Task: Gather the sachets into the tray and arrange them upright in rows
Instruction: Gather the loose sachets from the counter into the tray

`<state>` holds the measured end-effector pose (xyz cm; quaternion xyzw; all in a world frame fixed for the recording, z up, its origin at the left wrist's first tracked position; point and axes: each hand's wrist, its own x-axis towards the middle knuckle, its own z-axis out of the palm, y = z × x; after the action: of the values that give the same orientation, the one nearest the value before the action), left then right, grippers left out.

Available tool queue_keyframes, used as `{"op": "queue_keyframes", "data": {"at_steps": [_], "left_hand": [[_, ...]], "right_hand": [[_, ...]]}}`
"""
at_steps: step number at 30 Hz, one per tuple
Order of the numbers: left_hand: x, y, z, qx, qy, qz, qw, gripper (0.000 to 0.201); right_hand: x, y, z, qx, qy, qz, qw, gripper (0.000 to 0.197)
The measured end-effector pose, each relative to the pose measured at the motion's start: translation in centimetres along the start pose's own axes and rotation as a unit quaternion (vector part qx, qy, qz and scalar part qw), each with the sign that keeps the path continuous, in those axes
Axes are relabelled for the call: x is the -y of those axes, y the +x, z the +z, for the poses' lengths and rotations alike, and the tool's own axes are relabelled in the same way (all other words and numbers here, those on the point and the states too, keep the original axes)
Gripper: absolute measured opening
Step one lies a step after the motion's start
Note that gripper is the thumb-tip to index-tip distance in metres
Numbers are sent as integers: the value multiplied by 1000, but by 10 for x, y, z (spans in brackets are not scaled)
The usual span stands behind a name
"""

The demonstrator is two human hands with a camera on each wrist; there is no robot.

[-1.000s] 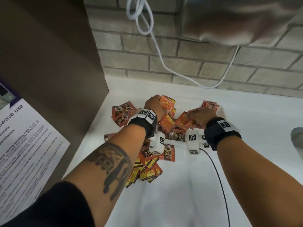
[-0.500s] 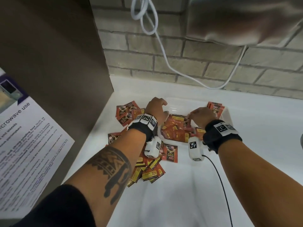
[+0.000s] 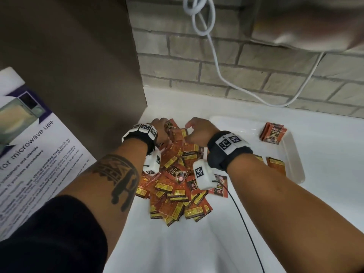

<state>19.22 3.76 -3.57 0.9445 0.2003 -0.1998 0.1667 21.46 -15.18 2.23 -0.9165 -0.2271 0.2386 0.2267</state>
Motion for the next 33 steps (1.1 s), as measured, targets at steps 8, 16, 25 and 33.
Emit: {"op": "queue_keyframes", "data": {"at_steps": [8,16,25,33], "left_hand": [[12,6,15,-45,27,5,999,93],[14,7,9,0,-9,24,1000,108],[19,17,10,28,34,53,998,121],[6,11,3,27,14,81,996,95]], "right_hand": [[22,40,38,28,-88,81,992,102],[18,59,63,68,-149,71,984,111],[21,70,74,63,-145,68,985,60],[6,65,34,81,-151,58,983,32]]}}
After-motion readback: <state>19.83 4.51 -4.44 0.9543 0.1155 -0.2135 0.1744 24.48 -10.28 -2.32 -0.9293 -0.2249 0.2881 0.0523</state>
